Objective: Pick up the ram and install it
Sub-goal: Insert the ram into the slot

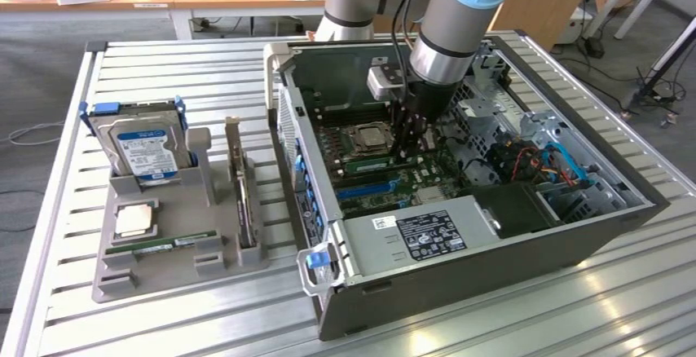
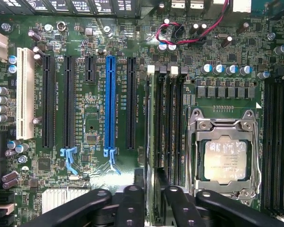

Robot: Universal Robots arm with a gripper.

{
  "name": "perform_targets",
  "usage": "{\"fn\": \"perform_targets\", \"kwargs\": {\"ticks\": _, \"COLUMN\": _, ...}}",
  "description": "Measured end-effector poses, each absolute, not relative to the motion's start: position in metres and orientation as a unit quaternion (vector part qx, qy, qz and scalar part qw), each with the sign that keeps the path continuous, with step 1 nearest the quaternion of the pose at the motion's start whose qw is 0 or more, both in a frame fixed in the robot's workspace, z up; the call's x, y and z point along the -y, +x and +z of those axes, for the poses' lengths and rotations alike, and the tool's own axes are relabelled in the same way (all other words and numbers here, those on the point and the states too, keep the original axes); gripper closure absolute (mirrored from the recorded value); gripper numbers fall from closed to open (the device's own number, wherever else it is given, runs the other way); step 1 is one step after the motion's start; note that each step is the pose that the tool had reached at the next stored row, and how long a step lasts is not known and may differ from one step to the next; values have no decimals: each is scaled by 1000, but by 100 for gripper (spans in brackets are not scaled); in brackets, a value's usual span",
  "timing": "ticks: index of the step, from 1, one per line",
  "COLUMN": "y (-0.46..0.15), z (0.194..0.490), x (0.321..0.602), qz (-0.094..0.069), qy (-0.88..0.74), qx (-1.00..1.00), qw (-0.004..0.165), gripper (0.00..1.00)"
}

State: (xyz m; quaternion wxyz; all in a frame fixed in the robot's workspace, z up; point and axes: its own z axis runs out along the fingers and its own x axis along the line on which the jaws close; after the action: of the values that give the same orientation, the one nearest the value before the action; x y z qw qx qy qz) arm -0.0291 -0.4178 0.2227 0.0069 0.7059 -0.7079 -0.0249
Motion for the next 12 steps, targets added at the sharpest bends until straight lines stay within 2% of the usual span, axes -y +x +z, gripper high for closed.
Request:
{"fn": "perform_targets", "kwargs": {"ticks": 1, "y": -29, "z": 223, "x": 418, "qz": -25, "qy": 706, "qx": 708, "qw": 7, "gripper": 75}}
{"fn": "perform_targets", "kwargs": {"ticks": 12, "y": -29, "z": 227, "x": 418, "qz": -25, "qy": 706, "qx": 708, "qw": 7, "gripper": 75}}
